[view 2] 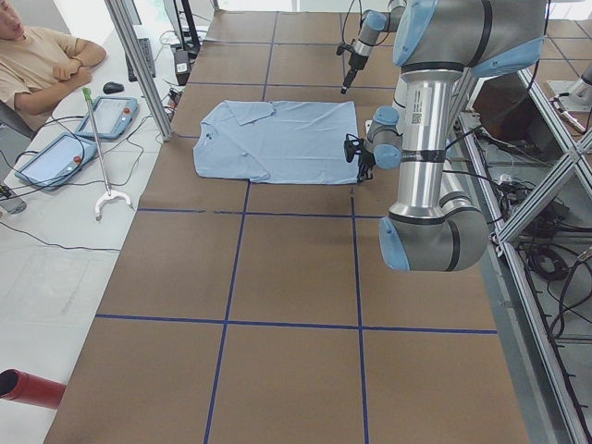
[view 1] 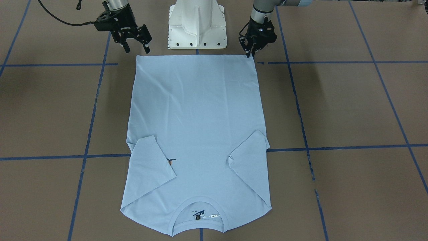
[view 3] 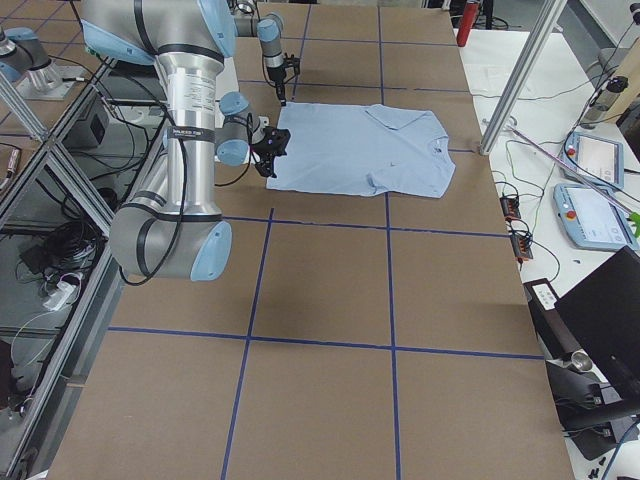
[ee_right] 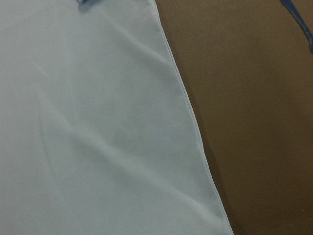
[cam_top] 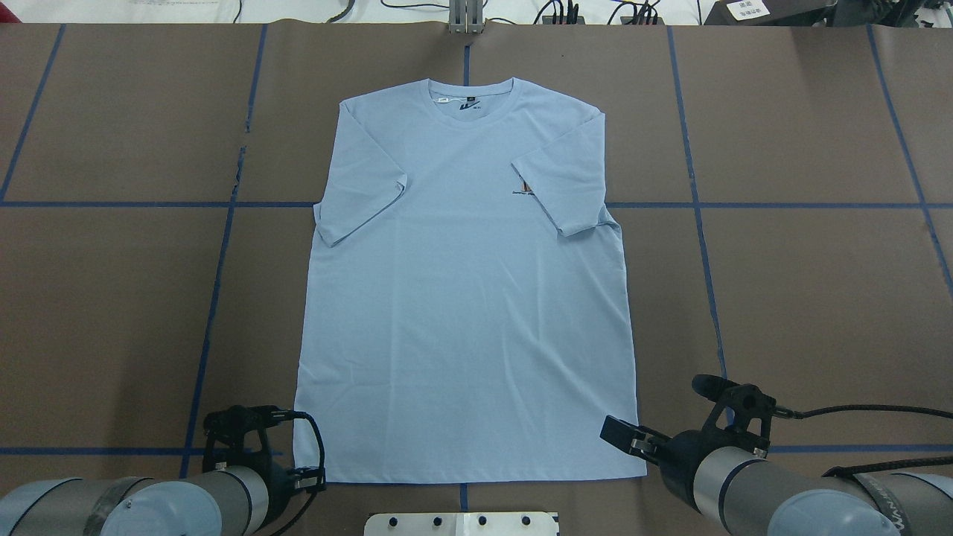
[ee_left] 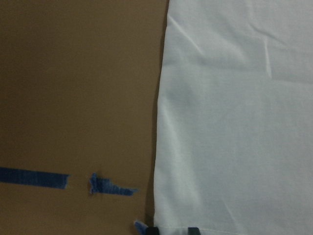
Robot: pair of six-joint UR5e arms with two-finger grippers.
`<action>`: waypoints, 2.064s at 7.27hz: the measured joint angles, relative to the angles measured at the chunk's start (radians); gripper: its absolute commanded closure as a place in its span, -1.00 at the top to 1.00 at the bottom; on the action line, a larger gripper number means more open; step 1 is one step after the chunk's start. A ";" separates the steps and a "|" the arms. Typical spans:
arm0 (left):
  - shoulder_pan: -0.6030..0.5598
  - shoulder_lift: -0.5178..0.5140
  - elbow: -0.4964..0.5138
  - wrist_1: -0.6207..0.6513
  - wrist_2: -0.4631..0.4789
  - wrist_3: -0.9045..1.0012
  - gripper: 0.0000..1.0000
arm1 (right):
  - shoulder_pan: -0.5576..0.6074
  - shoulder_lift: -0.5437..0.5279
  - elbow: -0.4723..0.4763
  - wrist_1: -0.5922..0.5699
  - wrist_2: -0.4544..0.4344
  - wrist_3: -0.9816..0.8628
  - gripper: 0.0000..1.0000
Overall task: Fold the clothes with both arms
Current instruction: 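Grasp both hem corners with the left and right grippers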
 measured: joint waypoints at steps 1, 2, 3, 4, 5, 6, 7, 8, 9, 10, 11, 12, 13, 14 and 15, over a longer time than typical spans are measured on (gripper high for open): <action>0.000 -0.001 -0.003 0.000 0.001 0.000 -1.00 | 0.000 -0.001 -0.003 0.000 -0.002 0.000 0.99; 0.001 -0.005 -0.005 0.001 0.002 0.000 -1.00 | -0.004 -0.003 -0.007 -0.001 -0.011 0.003 0.96; 0.002 -0.010 -0.006 0.000 0.003 -0.002 -1.00 | -0.016 -0.010 -0.010 -0.003 -0.029 0.021 0.90; 0.000 -0.013 -0.009 0.000 0.004 -0.006 -1.00 | -0.038 -0.021 -0.013 -0.006 -0.048 0.062 0.82; -0.002 -0.014 -0.015 0.000 0.008 -0.009 -1.00 | -0.067 -0.028 -0.016 -0.020 -0.069 0.107 0.82; -0.003 -0.014 -0.024 0.000 0.021 -0.011 -1.00 | -0.094 -0.030 -0.021 -0.052 -0.087 0.143 0.82; -0.002 -0.014 -0.033 0.000 0.041 -0.020 -1.00 | -0.113 -0.028 -0.035 -0.081 -0.101 0.169 0.81; -0.001 -0.014 -0.040 0.000 0.060 -0.031 -1.00 | -0.128 -0.024 -0.060 -0.093 -0.113 0.185 0.62; 0.000 -0.014 -0.045 0.001 0.077 -0.037 -1.00 | -0.140 -0.016 -0.080 -0.097 -0.122 0.198 0.44; -0.001 -0.013 -0.048 0.001 0.086 -0.039 -1.00 | -0.147 -0.007 -0.089 -0.098 -0.132 0.207 0.43; -0.001 -0.012 -0.051 0.002 0.091 -0.040 -1.00 | -0.153 0.001 -0.094 -0.098 -0.143 0.212 0.39; -0.002 -0.011 -0.051 0.003 0.092 -0.041 -1.00 | -0.160 0.008 -0.100 -0.098 -0.151 0.213 0.30; -0.002 -0.009 -0.052 0.003 0.093 -0.042 -1.00 | -0.163 0.016 -0.107 -0.097 -0.158 0.212 0.19; -0.002 -0.008 -0.052 0.003 0.093 -0.043 -1.00 | -0.165 0.020 -0.112 -0.097 -0.163 0.210 -0.03; -0.002 -0.007 -0.054 0.003 0.093 -0.045 -1.00 | -0.165 0.022 -0.116 -0.096 -0.166 0.209 -0.57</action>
